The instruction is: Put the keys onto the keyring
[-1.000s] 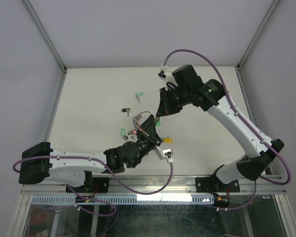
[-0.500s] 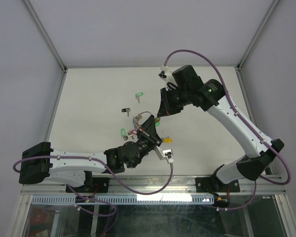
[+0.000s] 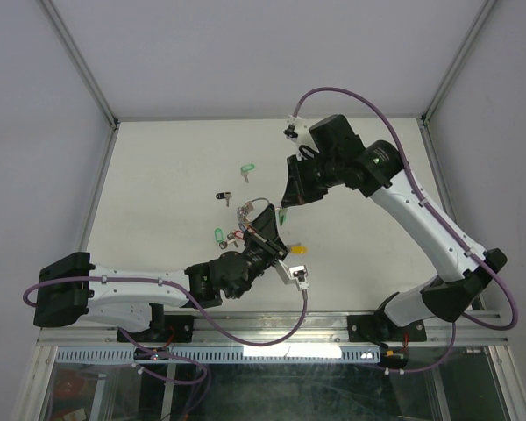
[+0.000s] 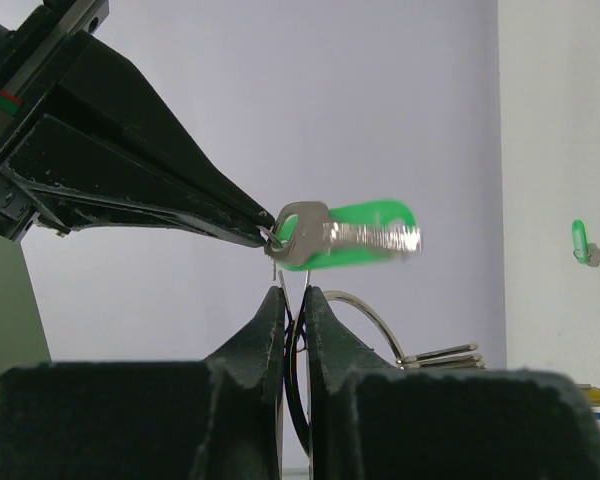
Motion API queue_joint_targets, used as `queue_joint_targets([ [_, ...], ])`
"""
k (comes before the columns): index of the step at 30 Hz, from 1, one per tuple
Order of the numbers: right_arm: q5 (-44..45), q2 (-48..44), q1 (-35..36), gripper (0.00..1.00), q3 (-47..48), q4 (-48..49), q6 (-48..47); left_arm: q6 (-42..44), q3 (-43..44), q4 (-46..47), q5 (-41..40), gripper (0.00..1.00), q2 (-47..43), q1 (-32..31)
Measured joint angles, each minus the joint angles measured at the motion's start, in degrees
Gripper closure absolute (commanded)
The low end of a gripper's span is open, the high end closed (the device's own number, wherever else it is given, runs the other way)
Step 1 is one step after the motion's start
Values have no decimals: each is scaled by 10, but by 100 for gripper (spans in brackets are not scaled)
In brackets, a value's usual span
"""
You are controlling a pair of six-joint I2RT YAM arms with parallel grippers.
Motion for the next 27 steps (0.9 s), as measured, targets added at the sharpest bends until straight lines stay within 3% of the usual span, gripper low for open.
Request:
queue_joint_targets([
  [16,-5,-16,-13,100,-12,-3,-13,2,0,8,7,100,0,1],
  [27,-42,-64,-23,100,-80,53,-6,2,0,39,7,100,0,1],
])
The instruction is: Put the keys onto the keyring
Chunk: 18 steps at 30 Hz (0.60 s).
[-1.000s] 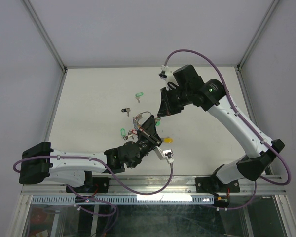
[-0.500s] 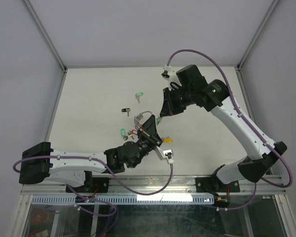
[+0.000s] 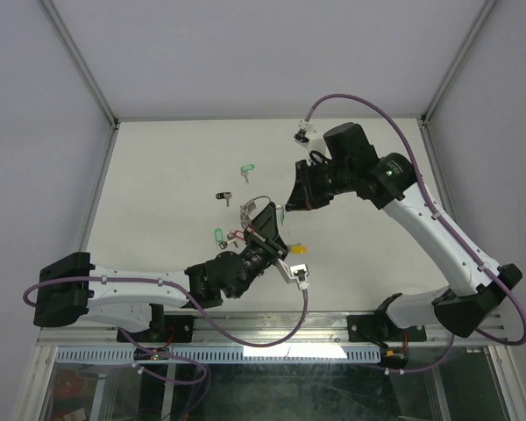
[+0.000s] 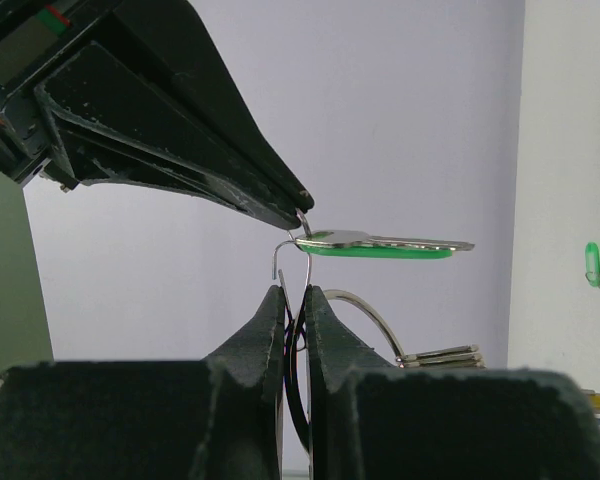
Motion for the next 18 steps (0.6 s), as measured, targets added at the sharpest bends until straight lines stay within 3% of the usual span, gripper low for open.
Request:
queue_joint_targets([
  [11,-24,-23,-8,99,-54,69,22,0,0,30,-2,100,9,0],
  [18,-36,-31,-14,80,-82,121,37,-1,0,52,-7,100,9,-1],
])
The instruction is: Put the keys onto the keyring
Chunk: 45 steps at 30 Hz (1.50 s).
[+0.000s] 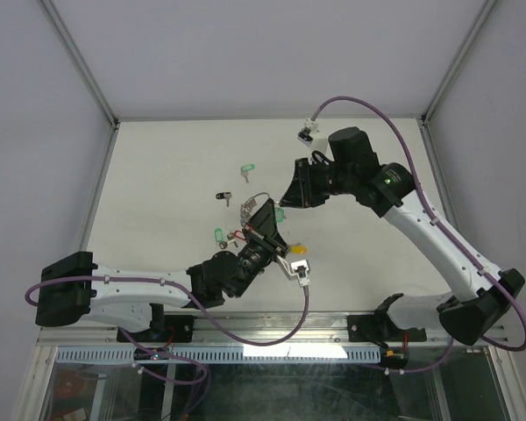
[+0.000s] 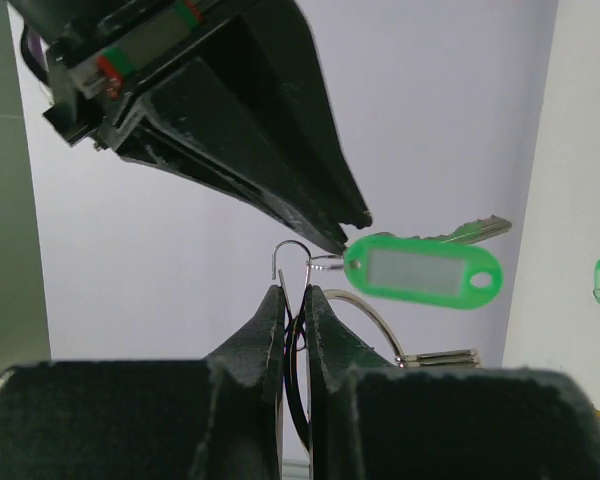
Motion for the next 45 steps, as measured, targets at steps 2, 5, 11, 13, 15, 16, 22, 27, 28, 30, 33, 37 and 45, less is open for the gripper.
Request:
queue_joint_targets([
  [2,1,-6,-2,71,-11,16,0,-4,0,14,0,100,0,-3],
  [5,14,-33,-3,66,-35,43,-6,-17,-2,37,-1,100,0,-9],
  [11,55,-143,-3,62,-96,114,-33,-67,-3,70,-12,100,0,-29],
  [13,69,-185,-3,59,-118,147,-46,-101,-2,71,-21,100,-2,-37],
  [15,77,-219,-3,57,-137,179,-58,-143,1,61,-26,100,-6,-45],
  [16,79,-234,-3,56,-144,193,-66,-172,7,47,-29,100,-10,-50],
  [22,77,-255,-3,56,-128,221,-89,-394,71,-54,-18,100,-67,-64],
  [27,68,-215,-3,56,-66,210,-67,-525,84,-68,-3,100,-122,-64],
  [28,66,-204,-3,56,-54,204,-60,-542,84,-67,-1,100,-127,-64],
  [30,62,-184,-3,56,-32,189,-45,-564,84,-66,2,100,-132,-64],
  [33,55,-150,-3,57,7,157,-19,-585,83,-66,6,100,-133,-64],
  [37,38,-122,-3,58,36,132,8,-592,83,-65,5,100,-133,-63],
  [45,29,-106,39,62,39,115,38,-595,83,-71,5,100,-133,-58],
])
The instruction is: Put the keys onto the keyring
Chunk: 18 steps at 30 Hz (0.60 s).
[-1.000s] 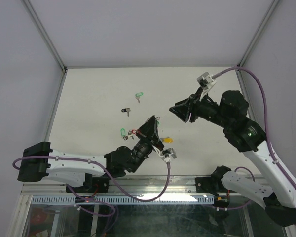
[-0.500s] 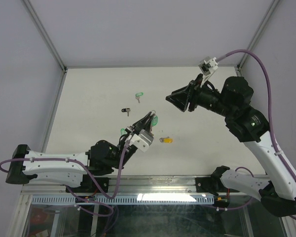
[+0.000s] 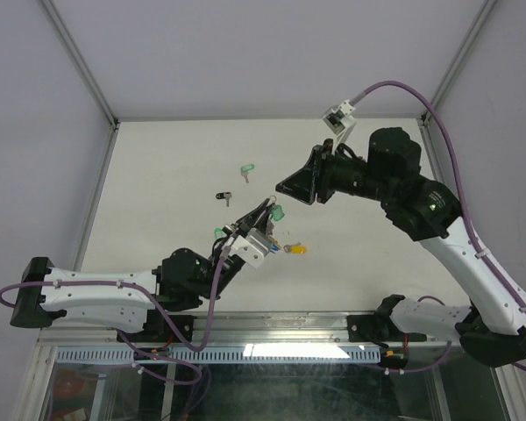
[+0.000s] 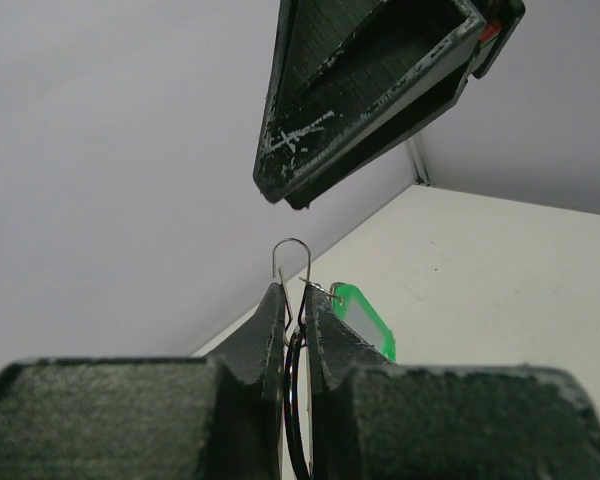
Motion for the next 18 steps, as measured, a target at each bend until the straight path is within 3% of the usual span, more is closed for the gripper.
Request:
queue_joint_targets([
  [10,33,23,73,73,0,-12,-2,-9,0,-8,0,100,0,4],
  [16,45,25,80,100,0,-19,-7,-12,0,-12,0,100,0,4],
  [18,46,25,82,100,0,-20,-8,-12,0,-16,0,100,0,4],
])
